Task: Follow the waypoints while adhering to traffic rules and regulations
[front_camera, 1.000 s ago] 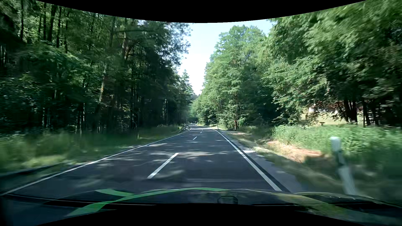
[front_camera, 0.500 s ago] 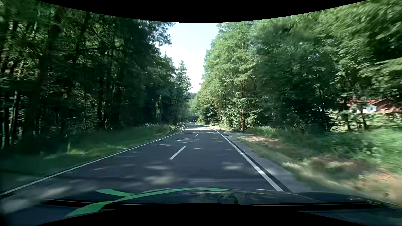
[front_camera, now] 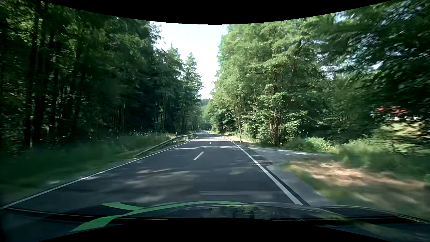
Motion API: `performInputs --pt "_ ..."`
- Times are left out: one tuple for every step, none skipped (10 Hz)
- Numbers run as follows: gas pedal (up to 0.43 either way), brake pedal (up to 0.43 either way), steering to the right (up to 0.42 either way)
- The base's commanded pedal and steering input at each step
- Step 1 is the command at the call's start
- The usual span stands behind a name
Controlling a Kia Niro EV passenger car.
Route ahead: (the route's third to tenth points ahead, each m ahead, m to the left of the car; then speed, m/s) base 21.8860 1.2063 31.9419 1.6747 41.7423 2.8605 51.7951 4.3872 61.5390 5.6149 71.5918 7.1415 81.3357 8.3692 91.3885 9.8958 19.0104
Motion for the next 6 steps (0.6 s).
performInputs --pt "0.059 0.000 -0.009" --pt "0.067 0.000 -0.009" --pt "0.067 0.000 -0.009" --pt "0.067 0.000 -0.010" --pt "0.118 0.000 -0.011" --pt "0.118 0.000 -0.011"
